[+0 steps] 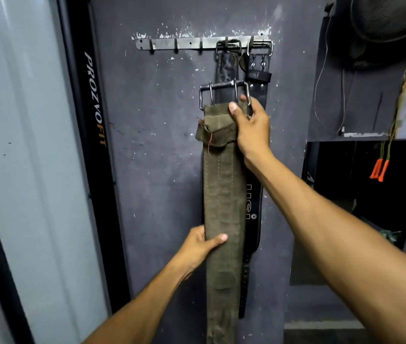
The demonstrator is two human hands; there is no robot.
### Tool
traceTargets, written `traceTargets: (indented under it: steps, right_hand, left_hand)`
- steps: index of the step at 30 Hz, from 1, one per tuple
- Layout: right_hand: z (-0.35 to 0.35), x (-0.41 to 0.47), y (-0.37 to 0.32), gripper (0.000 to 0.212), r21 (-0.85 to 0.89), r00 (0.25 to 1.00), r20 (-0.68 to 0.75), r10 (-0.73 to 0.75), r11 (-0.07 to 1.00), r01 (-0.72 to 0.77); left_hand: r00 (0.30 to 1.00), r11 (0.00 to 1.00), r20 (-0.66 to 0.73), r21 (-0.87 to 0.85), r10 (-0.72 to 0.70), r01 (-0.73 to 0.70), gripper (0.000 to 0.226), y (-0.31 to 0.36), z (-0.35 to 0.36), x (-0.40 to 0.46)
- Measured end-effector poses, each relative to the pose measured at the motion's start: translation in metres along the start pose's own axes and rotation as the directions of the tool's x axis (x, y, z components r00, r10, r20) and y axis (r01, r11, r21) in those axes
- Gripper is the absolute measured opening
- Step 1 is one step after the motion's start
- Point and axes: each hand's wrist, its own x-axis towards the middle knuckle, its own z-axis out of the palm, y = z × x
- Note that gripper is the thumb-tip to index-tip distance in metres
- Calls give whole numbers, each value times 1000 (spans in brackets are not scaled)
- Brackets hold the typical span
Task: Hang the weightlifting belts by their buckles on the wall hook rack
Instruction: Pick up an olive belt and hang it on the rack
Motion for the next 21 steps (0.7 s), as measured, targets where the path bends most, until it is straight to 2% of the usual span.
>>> traceTargets:
  steps: [4, 8, 11, 14, 16, 18, 21]
  right_hand:
    - [2, 3, -4, 28, 24, 1000, -11, 18, 1000, -18]
    - [-1, 8, -10, 27, 56, 1000, 0, 18, 998, -18]
    - [-3, 10, -16, 30, 61, 1000, 21, -4, 998, 3]
    - [-6, 7, -12, 30, 15, 999, 31, -14, 1000, 14]
    - [-13, 6, -3, 31, 5, 1000, 29, -9, 1000, 9]
    - [-20, 2, 9, 23, 3, 999, 43, 0, 1000, 0]
    - [-28, -9, 32, 16, -10, 998, 53, 15, 1000, -15]
  left_hand:
    - [999, 997, -38, -73, -30, 27, 21, -16, 2, -6]
    - [984, 982, 57, 87, -172, 166, 25, -49, -2, -19]
    - [979, 977, -14, 60, -204, 205, 14, -77, 0, -31]
    - [977, 975, 32, 79, -212, 209, 16, -74, 8, -28]
    - [983, 985, 57, 1, -173, 173, 30, -55, 12, -20]
    - [996, 987, 57, -147, -63, 71, 47, -17, 16, -3]
    - [993, 949, -8, -292, 120, -117, 51, 60, 26, 29]
